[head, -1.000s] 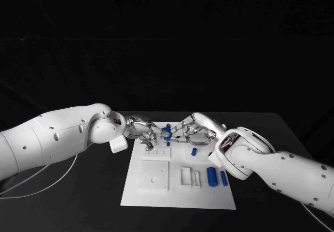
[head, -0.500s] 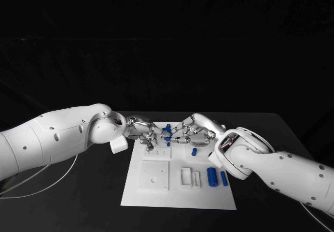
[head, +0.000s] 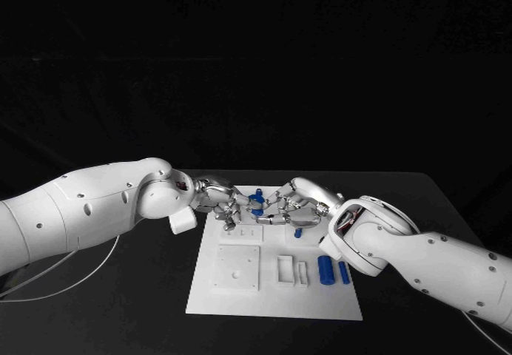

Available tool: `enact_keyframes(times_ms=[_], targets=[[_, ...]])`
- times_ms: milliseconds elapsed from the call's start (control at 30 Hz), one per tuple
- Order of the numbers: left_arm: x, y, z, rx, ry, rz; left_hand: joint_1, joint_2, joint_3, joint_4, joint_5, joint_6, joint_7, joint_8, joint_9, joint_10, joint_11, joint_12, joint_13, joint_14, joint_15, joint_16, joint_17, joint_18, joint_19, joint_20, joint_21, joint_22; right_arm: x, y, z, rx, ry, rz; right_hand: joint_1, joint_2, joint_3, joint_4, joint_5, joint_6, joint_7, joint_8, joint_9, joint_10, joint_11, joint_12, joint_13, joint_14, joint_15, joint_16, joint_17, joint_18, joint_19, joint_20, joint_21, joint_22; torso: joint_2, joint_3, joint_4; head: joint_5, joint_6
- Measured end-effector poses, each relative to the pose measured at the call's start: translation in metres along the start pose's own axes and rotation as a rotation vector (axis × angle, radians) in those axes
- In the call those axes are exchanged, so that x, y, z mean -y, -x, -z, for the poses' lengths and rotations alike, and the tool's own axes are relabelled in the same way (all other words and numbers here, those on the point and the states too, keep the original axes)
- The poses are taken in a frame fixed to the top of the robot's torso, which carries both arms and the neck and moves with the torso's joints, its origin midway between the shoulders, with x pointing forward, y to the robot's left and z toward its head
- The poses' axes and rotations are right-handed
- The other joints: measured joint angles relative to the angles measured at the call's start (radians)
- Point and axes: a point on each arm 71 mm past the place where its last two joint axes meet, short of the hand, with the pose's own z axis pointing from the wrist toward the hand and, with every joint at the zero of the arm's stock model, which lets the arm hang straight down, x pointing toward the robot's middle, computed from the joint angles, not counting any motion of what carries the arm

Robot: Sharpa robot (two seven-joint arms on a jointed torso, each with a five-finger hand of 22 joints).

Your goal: Assemble the parts on the task board

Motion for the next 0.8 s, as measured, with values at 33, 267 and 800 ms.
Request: enact_keyframes(times_ms=[33,267,800], targets=[[-0.0001,0.0000,0.0000,0.001,0.001,-0.002,0.000,0.000,0.000,0.000,0.000,0.000,0.000,0.000,0.002,0.000,0.000,0.000,0.000,0.000,0.000,0.000,0.000,0.000,0.000,0.000,0.000,0.000,0.0001,-0.0002,0.0001,-0.003,0.000,-0.001,0.000,0.000,0.000,0.000,0.000,0.000,0.000,0.000,0.000,0.000,0.000,0.000,0.000,0.000,0.000,0.000,0.000,0.000,0.000,0.000,0.000,0.000,0.000,0.0003,0.0000,0.000,0.000],[-0.0005,0.0000,-0.0001,0.003,0.006,-0.012,0.000,0.000,0.000,0.000,-0.003,0.000,0.000,0.002,0.037,0.000,0.000,0.000,0.000,-0.002,-0.002,0.000,0.000,0.000,0.000,0.000,0.000,0.000,0.0006,-0.0012,0.0004,-0.016,-0.003,-0.008,0.004,0.004,-0.003,0.003,0.000,0.000,0.000,-0.002,-0.001,0.000,0.000,0.005,0.000,0.000,0.000,0.000,0.000,0.000,0.000,0.000,0.000,0.001,0.000,0.0009,-0.0004,0.000,0.001],[-0.0008,0.0004,0.0000,0.008,0.012,-0.028,0.000,0.000,0.000,0.000,-0.008,0.000,0.000,0.002,0.053,0.002,-0.001,0.000,0.000,-0.003,-0.002,0.000,0.000,0.000,0.000,0.000,0.000,0.000,0.0023,-0.0021,0.0007,-0.023,-0.009,-0.012,0.012,0.012,0.002,-0.002,0.000,0.000,0.000,-0.002,0.001,0.000,0.000,0.005,0.000,0.000,0.000,0.000,0.001,0.000,0.000,0.000,0.004,0.003,0.000,0.0009,-0.0006,-0.001,0.002]])
